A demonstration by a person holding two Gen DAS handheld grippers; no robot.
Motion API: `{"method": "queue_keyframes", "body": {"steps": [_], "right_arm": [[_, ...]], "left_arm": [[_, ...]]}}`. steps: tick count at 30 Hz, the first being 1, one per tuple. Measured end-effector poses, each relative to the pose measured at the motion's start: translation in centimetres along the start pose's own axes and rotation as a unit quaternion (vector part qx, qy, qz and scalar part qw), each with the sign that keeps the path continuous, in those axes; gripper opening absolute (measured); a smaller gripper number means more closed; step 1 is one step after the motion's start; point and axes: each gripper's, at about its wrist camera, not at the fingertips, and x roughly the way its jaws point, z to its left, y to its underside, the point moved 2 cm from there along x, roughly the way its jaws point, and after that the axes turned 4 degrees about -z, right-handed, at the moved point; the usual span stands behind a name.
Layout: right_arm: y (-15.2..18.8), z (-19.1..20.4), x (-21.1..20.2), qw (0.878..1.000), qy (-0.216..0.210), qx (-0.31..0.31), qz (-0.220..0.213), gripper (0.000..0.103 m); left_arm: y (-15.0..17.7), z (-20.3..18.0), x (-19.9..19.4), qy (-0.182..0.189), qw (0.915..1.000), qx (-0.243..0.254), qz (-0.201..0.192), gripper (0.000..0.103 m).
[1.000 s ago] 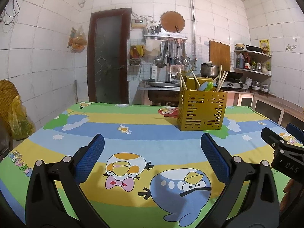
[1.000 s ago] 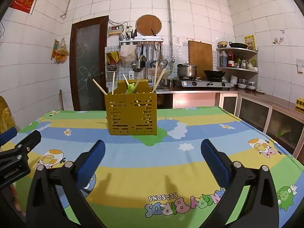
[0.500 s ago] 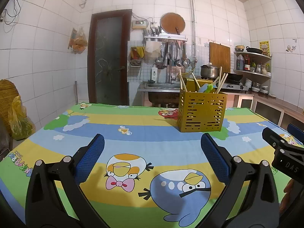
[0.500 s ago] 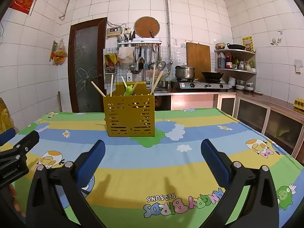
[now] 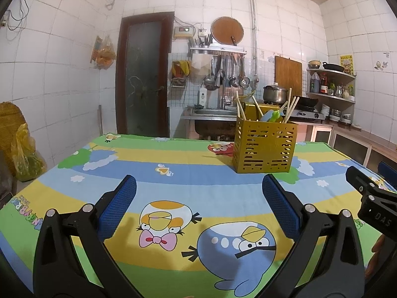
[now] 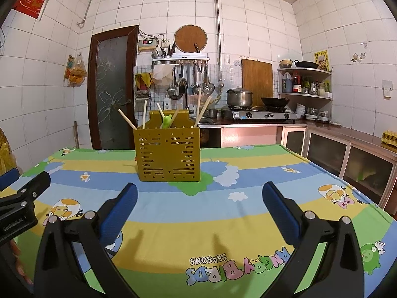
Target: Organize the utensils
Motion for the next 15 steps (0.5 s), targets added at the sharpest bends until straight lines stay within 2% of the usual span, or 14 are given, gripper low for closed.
{"method": "queue_keyframes", "body": {"steps": [15], "right_arm": [[-0.06, 0.08, -0.01, 1.000, 0.002, -0.003, -0.001, 0.098]], "left_arm": [[0.11, -0.04, 0.08, 0.001, 1.0000, 0.000, -0.001, 0.098]]}}
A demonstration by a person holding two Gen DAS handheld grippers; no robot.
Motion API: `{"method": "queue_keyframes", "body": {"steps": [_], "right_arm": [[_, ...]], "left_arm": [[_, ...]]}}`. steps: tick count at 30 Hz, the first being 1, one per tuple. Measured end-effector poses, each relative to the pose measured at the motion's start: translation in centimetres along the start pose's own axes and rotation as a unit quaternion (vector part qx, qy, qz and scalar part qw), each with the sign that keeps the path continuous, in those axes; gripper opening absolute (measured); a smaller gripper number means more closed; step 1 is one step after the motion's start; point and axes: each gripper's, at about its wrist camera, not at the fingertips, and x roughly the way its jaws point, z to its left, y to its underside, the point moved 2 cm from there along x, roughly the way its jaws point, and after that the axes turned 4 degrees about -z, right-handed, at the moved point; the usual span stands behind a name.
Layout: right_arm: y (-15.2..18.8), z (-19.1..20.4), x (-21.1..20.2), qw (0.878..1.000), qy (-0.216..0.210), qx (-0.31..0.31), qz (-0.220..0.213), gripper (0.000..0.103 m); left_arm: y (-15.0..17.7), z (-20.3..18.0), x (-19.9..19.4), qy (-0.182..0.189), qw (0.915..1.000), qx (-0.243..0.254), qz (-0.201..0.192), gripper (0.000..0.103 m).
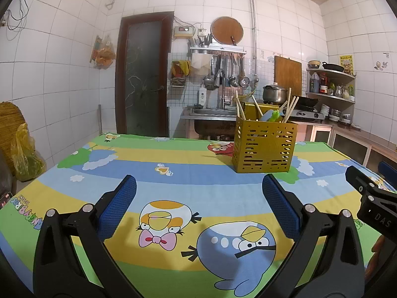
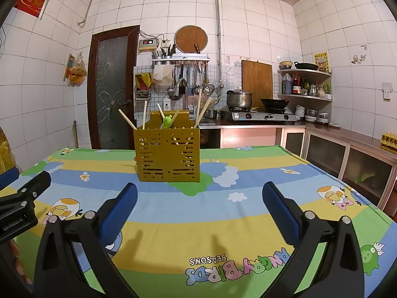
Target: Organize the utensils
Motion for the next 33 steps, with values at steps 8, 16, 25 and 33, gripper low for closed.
{"method": "queue_keyframes", "body": {"steps": [8, 16, 25, 33], "right_arm": [[0.03, -0.17, -0.08, 1.000, 0.004, -0.003, -0.003, 0.098], [0.07, -0.34, -0.33, 1.000, 0.007, -0.001, -0.004, 0.098], [0.02, -0.44, -0.38, 1.000, 0.008, 0.000, -0.004, 0.098], [-0.05, -0.47, -0.41, 1.000, 0.009, 0.000, -0.005, 0.098]], "left_arm": [[0.01, -0.05, -0.03, 0.001, 1.0000, 0.001, -0.001, 0.098], [0.03, -0.06, -0.02, 0.001, 1.0000, 0.001, -0.001, 0.098], [0.03, -0.04, -0.03, 0.002, 1.0000, 0.002, -0.003, 0.098], [0.04, -0.06, -0.03, 0.002, 1.0000, 0.002, -0.004, 0.098]]}}
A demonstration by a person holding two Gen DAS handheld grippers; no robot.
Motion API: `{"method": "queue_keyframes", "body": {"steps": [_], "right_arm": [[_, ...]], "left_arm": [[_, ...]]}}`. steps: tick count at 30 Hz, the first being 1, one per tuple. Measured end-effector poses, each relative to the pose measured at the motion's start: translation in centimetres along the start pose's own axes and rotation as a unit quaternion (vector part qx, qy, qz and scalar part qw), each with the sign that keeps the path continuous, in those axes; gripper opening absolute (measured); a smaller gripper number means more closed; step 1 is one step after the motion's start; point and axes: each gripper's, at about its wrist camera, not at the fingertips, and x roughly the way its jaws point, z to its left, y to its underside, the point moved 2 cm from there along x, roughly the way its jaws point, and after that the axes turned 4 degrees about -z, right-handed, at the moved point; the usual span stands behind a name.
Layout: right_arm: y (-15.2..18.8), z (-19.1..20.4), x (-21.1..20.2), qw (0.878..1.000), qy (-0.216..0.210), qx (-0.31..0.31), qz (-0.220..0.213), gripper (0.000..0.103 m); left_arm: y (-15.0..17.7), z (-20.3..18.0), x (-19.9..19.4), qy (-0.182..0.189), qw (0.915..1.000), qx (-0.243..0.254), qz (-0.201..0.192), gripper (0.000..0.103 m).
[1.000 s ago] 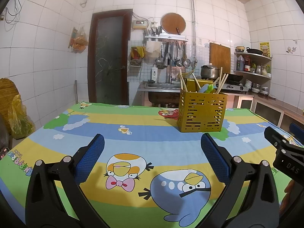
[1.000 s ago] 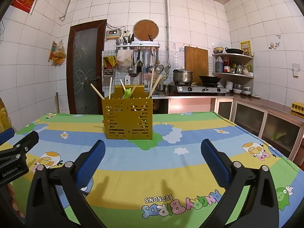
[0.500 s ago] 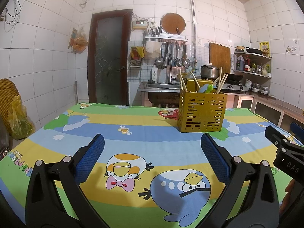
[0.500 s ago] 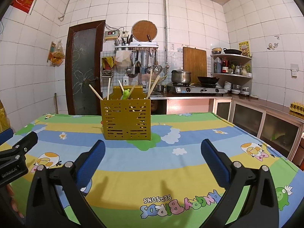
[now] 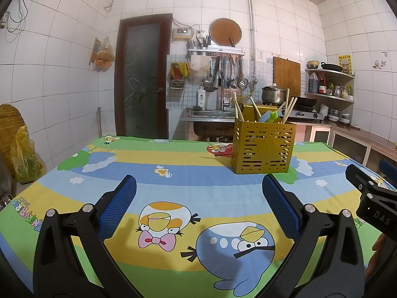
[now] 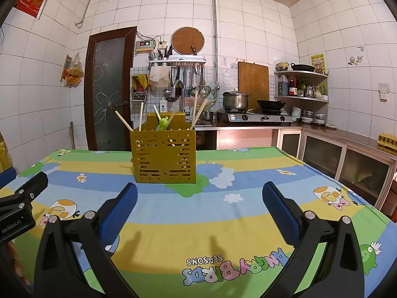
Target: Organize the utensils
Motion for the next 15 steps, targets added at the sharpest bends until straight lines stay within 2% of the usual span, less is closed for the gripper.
{"method": "queue_keyframes", "body": {"steps": [15], "right_arm": [[0.00, 0.00, 0.06, 1.000, 0.004, 0.001, 0.002, 0.098]], "left_arm": [[-0.04, -0.01, -0.08, 0.001, 1.0000, 0.000, 0.000, 0.098]]}}
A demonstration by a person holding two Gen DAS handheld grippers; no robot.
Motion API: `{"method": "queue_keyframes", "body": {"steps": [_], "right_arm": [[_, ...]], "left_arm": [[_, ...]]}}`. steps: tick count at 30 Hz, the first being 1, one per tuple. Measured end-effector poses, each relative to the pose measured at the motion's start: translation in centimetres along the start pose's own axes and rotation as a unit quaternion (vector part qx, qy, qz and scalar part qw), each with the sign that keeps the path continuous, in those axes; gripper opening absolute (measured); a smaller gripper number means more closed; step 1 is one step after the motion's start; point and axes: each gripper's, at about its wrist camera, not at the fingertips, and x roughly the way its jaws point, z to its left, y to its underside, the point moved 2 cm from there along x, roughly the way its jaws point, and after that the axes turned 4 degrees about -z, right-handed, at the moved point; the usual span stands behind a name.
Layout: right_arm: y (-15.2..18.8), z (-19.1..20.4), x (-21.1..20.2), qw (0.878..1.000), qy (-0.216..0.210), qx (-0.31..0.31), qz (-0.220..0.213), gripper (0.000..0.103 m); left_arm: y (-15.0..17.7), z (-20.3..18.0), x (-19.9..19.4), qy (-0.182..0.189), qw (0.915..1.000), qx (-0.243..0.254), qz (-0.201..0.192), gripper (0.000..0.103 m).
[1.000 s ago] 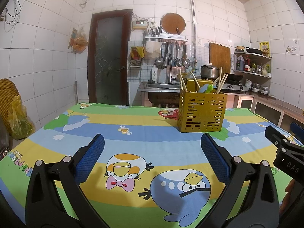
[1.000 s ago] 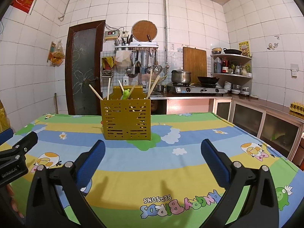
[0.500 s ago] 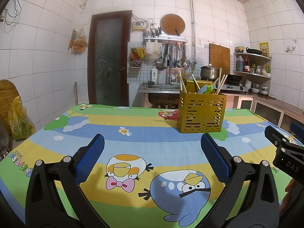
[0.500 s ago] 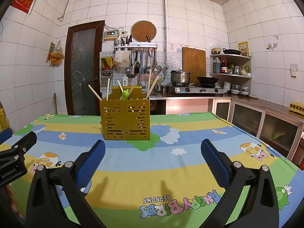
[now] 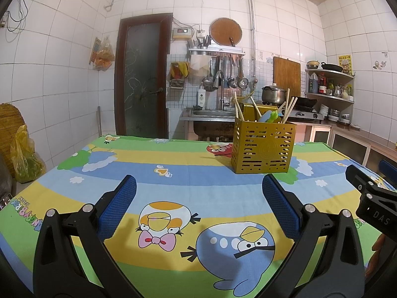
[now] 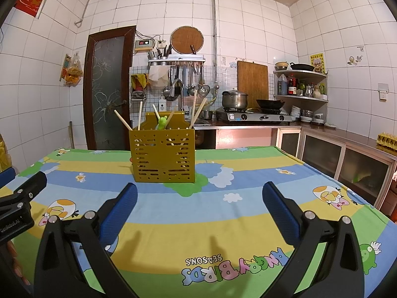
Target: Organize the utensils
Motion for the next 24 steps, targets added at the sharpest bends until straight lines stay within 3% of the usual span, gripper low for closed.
{"method": "queue_keyframes", "body": {"steps": [24], "right_arm": [[0.06, -0.02, 0.27, 1.000, 0.006, 0.003, 0.001, 0.098]], "left_arm": [[-0.24, -0.04, -0.41, -0.002, 0.9999, 0.005, -0.012, 0.098]]}}
